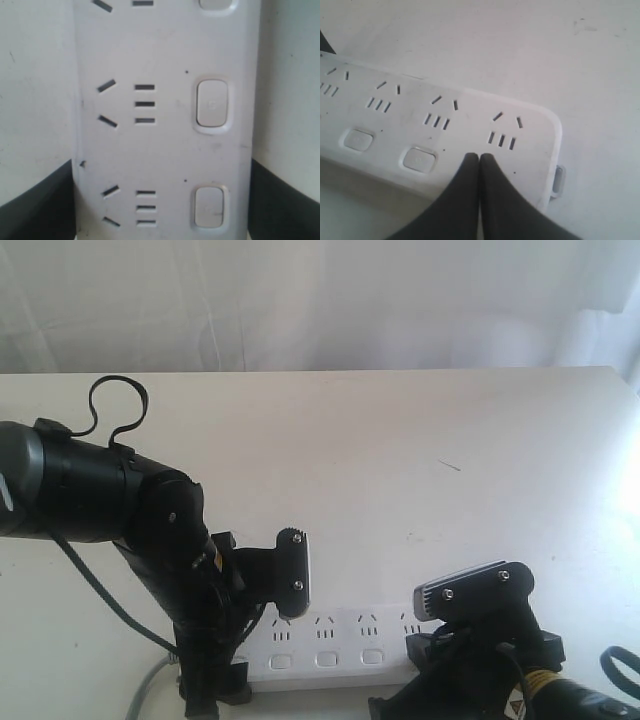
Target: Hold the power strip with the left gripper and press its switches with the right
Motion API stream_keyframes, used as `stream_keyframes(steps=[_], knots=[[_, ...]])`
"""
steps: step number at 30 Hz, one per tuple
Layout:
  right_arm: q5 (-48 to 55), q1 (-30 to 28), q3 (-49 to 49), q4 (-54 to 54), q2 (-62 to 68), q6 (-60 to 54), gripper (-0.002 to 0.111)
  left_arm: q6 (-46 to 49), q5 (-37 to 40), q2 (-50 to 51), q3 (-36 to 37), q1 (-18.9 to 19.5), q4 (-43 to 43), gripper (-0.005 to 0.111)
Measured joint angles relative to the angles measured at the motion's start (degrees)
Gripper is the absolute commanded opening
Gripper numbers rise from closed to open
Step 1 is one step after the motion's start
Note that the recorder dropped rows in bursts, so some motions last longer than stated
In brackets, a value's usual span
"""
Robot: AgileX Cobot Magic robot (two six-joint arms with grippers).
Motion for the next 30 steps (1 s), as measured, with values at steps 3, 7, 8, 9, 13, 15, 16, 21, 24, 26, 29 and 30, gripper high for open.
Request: stream_keyframes(steps=[3,7,8,9,13,15,16,21,24,26,29,30], knots=[[0.0,0.0,0.0,0.4,0.0,0.0,0.0,0.0,0.0,0.0,0.0,0.0,0.0,0.0],[-0.5,0.0,0.0,1.3,0.3,0.0,0.0,0.0,0.0,0.0,0.0,0.0,0.0,0.0],[-0.7,0.0,0.0,1.4,0.8,0.0,0.0,0.0,0.0,0.0,0.0,0.0,0.0,0.0],[-1.3,0.0,0.0,1.4,1.2,0.0,0.0,0.0,0.0,0.0,0.0,0.0,0.0,0.0],[-4.2,0.0,-0.3,1.4,4.3,0.0,0.0,0.0,0.0,0.0,0.0,0.0,0.0,0.0],[-5.8,0.0,-0.4,1.4,5.7,0.0,0.0,0.0,0.0,0.0,0.0,0.0,0.0,0.0],[-6.5,0.0,-0.4,1.3,6.3,0.0,0.0,0.0,0.0,0.0,0.0,0.0,0.0,0.0],[-8.8,0.0,-0.5,1.1,7.9,1.6,0.0,0.0,0.0,0.0,0.0,0.0,0.0,0.0],[-8.9,0.0,-0.5,1.0,8.0,2.2,0.0,0.0,0.0,0.0,0.0,0.0,0.0,0.0],[-8.9,0.0,-0.5,0.8,8.0,2.4,0.0,0.0,0.0,0.0,0.0,0.0,0.0,0.0],[-8.5,0.0,-0.5,-0.2,8.0,3.3,0.0,0.0,0.0,0.0,0.0,0.0,0.0,0.0],[-8.5,0.0,-0.5,-1.0,8.1,3.9,0.0,0.0,0.0,0.0,0.0,0.0,0.0,0.0]])
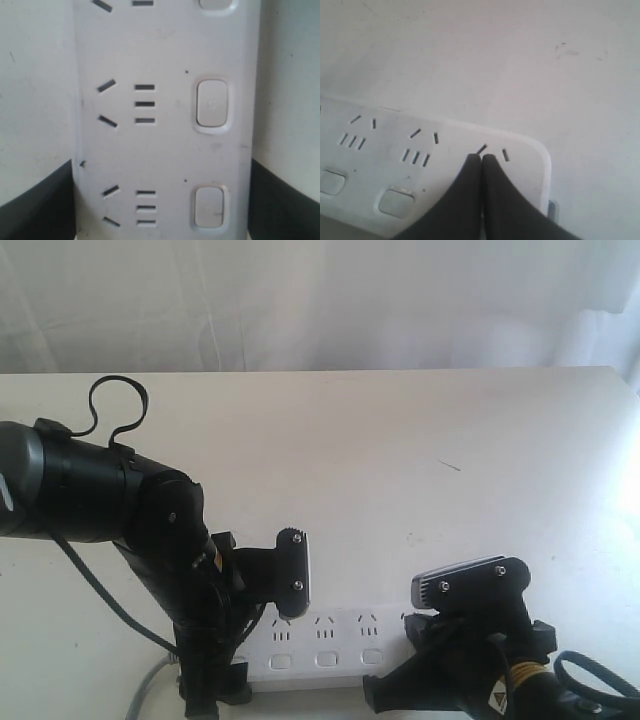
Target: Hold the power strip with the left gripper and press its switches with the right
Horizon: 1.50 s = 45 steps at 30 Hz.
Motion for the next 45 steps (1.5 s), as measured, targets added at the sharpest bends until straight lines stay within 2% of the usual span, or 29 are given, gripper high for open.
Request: stream_keyframes(steps=[6,11,18,30,36,45], knots=[[0.3,0.0,0.0,-8.3,0.0,7.4,0.0,0.0,0.0,0.0,0.0,0.0,0.0,0.0],[0.4,0.0,0.0,-9.3,0.0,8.7,0.0,0.0,0.0,0.0,0.0,0.0,0.0,0.0],[0.7,0.0,0.0,-7.8,-0.4,7.0,0.0,0.0,0.0,0.0,0.0,0.0,0.0,0.0],[11.7,0.0,0.4,-2.4,-9.6,-0.5,0.0,0.0,0.0,0.0,0.0,0.0,0.0,0.0],[11.6,0.0,0.4,7.2,-10.5,-9.3,0.0,0.0,0.0,0.0,0.0,0.0,0.1,0.0],[10.9,0.0,0.4,9.0,-10.5,-10.9,0.0,0.0,0.0,0.0,0.0,0.0,0.1,0.0]])
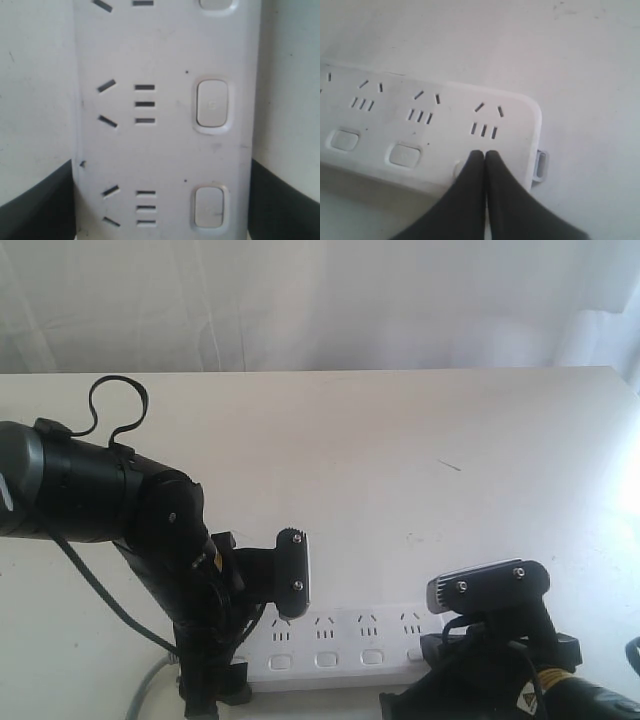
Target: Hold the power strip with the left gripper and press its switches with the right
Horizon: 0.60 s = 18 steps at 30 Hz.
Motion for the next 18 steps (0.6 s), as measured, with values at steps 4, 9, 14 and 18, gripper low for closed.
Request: stream_keyframes(steps=[4,9,14,18], knots=[[-1.4,0.0,0.0,0.0,0.0,0.0,0.0,0.0,0.0,0.0,0.0,0.0,0.0,0.0],[-1.6,0.0,0.0,-0.8,0.0,0.6,0.0,0.0,0.0,0.0,0.0,0.0,0.0,0.0],[-1.6,0.0,0.0,-3.8,0.0,3.3,0.0,0.0,0.0,0.0,0.0,0.0,0.0,0.0],[-1.6,0.0,0.0,-4.2,0.0,4.0,0.0,0.0,0.0,0.0,0.0,0.0,0.0,0.0]])
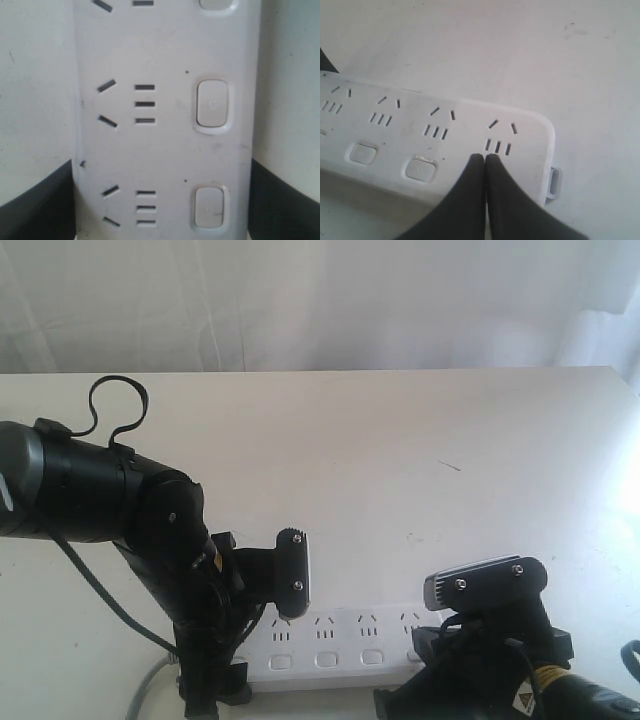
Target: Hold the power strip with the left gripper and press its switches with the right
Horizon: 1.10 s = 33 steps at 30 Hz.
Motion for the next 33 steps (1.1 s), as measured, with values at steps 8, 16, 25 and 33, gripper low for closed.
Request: stream_keyframes(steps=[8,16,25,33], knots=[[1.0,0.0,0.0,-0.1,0.0,0.0,0.0,0.0,0.0,0.0,0.0,0.0,0.0,0.0],[1.0,0.0,0.0,-0.1,0.0,0.0,0.0,0.0,0.0,0.0,0.0,0.0,0.0,0.0],[1.0,0.0,0.0,0.4,0.0,0.1,0.0,0.0,0.0,0.0,0.0,0.0,0.0,0.0],[1.0,0.0,0.0,1.8,0.0,0.2,0.0,0.0,0.0,0.0,0.0,0.0,0.0,0.0]])
